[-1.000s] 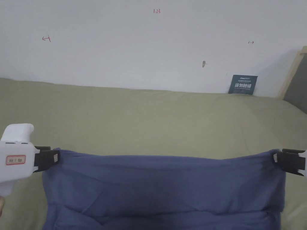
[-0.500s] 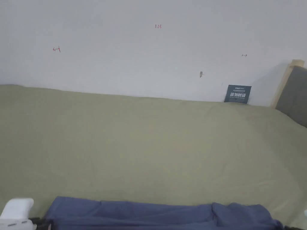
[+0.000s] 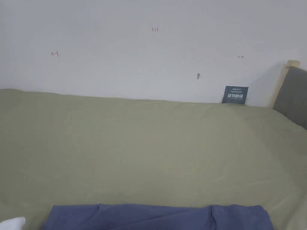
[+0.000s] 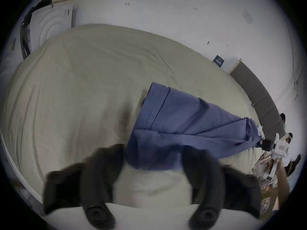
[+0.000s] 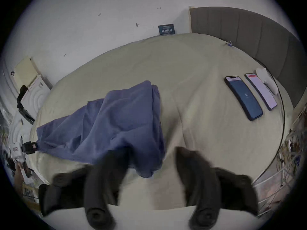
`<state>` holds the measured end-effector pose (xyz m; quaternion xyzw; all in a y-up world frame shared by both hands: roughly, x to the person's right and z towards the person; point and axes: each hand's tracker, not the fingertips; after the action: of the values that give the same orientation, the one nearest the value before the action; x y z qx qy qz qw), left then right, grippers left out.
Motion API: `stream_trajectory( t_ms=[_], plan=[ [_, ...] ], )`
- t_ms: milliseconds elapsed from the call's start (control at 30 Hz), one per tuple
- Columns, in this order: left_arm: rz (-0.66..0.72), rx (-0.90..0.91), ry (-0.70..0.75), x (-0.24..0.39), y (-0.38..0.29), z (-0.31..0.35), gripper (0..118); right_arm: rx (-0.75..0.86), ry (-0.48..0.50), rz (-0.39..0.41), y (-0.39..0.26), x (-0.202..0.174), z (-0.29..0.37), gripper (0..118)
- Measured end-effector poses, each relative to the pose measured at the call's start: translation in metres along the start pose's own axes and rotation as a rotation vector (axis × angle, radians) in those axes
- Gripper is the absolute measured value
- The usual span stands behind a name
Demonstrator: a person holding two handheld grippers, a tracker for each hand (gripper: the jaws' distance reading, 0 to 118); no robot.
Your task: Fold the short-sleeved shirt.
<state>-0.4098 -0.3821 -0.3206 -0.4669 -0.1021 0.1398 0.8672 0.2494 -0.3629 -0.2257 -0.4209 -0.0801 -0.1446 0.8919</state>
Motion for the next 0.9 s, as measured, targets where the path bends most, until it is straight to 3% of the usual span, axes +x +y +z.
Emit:
stream_trajectory(
  t_ms=[133,267,300,333,367,400,467,567,767,900],
  plan=[
    [-0.042,0.073,-0.053,0.017,0.004,0.04,90,0.092,-0.012,0.102,0.014,-0.027,0.036,82],
    [-0.209,0.096,0.084,0.062,0.013,0.051,84,0.037,-0.046,0.2,0.025,-0.074,0.04,76],
    [-0.244,0.089,0.115,0.073,0.014,0.048,63,0.031,-0.036,0.215,0.026,-0.084,0.038,56],
    [-0.271,0.083,0.13,0.08,0.013,0.044,32,0.041,-0.026,0.225,0.024,-0.092,0.036,25],
    [-0.298,0.102,0.138,0.088,0.01,0.041,8,0.053,-0.014,0.239,0.021,-0.1,0.033,9],
    [-0.303,0.115,0.135,0.091,0.006,0.035,0,0.054,-0.02,0.246,0.018,-0.108,0.029,7],
    [-0.285,0.11,0.122,0.093,0.002,0.029,0,0.053,-0.051,0.251,0.016,-0.117,0.026,7],
    [-0.209,0.114,0.096,0.087,-0.003,0.026,0,0.054,-0.029,0.253,0.008,-0.123,0.021,7],
    [-0.186,0.118,0.118,0.065,0.002,0.03,0,0.057,-0.015,0.263,0.001,-0.129,0.016,7],
    [-0.069,0.128,-0.029,0.023,0.026,0.031,0,0.054,-0.011,0.25,0.0,-0.126,0.013,7]
  ],
)
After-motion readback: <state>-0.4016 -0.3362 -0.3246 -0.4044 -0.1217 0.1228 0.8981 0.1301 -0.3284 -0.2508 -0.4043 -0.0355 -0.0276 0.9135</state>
